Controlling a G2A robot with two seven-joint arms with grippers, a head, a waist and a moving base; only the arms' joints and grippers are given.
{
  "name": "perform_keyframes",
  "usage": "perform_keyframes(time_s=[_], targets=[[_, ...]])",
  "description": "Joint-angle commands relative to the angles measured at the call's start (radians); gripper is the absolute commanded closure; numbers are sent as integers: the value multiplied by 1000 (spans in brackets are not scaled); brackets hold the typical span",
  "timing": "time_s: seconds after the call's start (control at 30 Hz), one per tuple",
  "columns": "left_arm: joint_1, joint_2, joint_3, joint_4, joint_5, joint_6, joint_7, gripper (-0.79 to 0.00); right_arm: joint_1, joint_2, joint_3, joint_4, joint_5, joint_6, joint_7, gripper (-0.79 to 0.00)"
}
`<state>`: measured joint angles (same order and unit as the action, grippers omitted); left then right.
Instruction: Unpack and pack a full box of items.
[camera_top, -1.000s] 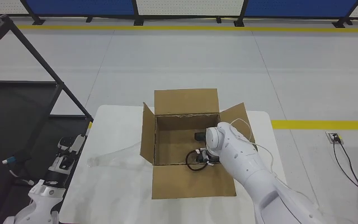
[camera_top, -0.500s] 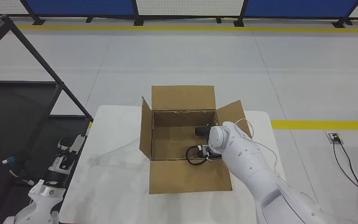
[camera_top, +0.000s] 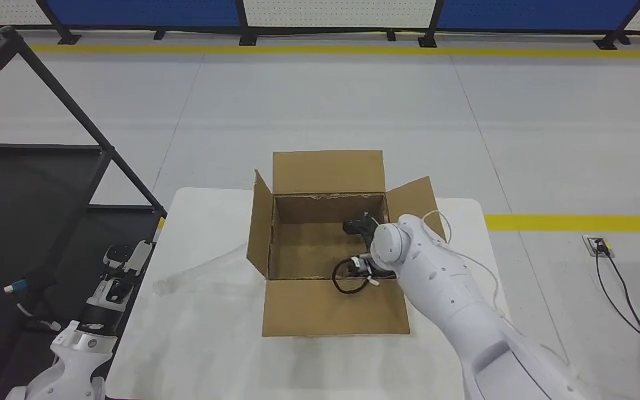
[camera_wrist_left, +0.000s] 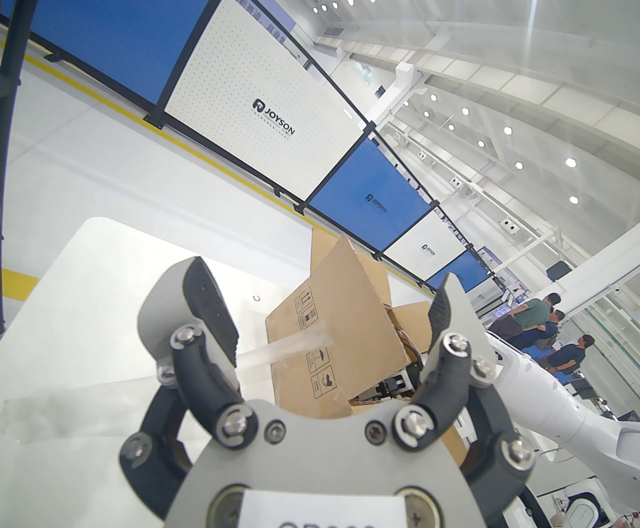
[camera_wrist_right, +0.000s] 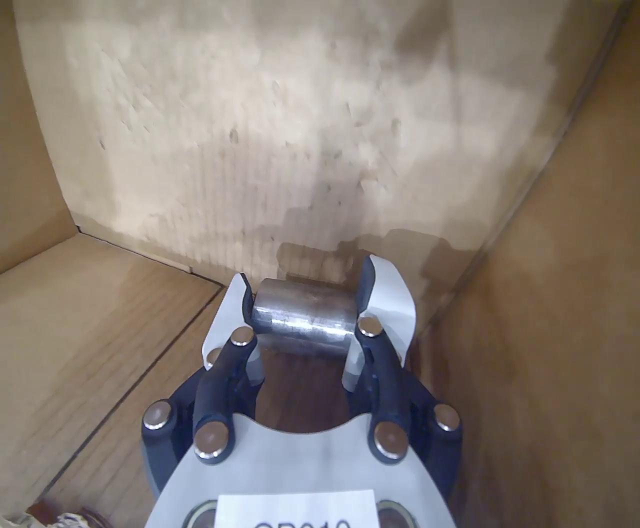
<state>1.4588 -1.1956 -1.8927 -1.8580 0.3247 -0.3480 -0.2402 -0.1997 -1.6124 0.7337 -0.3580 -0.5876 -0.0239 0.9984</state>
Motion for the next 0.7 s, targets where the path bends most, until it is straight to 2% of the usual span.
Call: perform_keyframes(time_s=[0.0,0.2,0.33,0.53,0.67], targets=[[0,0,0,0,0,0,0,-785,-11,10,12,-26,1,-14,-34,0],[0,0,0,0,0,0,0,-785,-74,60,63,-145,-24,-70,-143,0],[0,0,0,0,0,0,0,-785,-165,113,126,-304,-61,-72,-213,0],[0,0,0,0,0,0,0,-785,-409,215,293,-726,-174,-35,-221,0],[0,0,0,0,0,0,0,-785,-599,265,412,-1018,-242,-32,-199,0]])
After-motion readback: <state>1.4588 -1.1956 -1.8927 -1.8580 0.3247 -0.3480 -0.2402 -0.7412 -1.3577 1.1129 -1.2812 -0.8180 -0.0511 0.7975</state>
